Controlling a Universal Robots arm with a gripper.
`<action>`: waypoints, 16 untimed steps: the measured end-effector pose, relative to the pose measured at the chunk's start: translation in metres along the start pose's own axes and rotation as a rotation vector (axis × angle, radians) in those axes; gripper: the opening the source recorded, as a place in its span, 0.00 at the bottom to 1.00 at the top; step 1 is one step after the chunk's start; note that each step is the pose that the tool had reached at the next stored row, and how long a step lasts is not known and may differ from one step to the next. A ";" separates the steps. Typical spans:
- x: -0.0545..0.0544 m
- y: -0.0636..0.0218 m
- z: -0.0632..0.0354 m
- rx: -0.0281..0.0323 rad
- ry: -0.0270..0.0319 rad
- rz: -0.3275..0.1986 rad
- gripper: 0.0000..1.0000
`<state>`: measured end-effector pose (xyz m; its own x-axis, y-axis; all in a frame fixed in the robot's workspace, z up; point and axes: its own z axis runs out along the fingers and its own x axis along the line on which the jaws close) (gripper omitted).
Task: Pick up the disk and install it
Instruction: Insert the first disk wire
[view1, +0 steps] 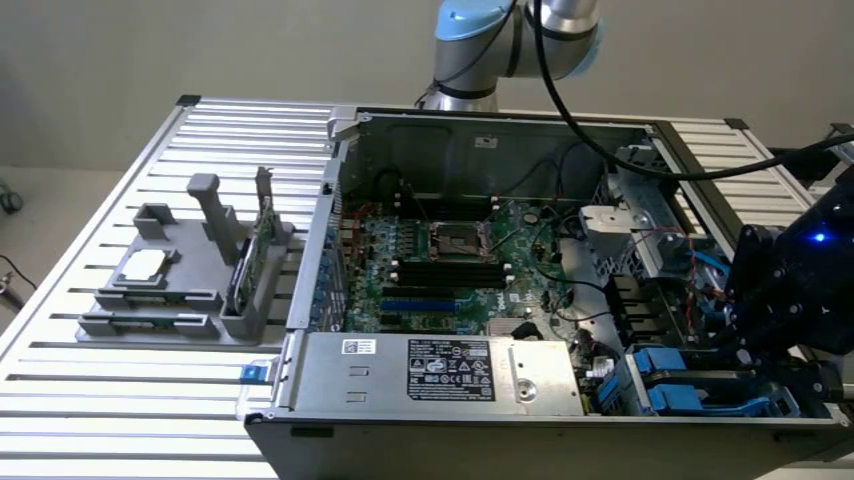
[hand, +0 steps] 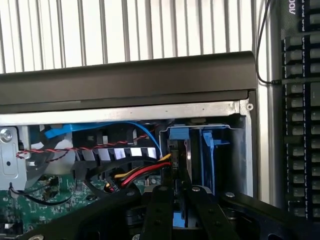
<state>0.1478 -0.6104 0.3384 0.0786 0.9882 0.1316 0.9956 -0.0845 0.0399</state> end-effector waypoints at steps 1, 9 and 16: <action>0.000 -0.0004 0.0000 -0.0004 -0.0002 0.004 0.16; 0.001 -0.0023 -0.0006 -0.0013 -0.0004 0.013 0.16; 0.002 -0.0023 -0.0005 -0.0015 -0.0005 0.012 0.16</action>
<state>0.1456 -0.6081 0.3391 0.0908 0.9871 0.1316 0.9945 -0.0967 0.0398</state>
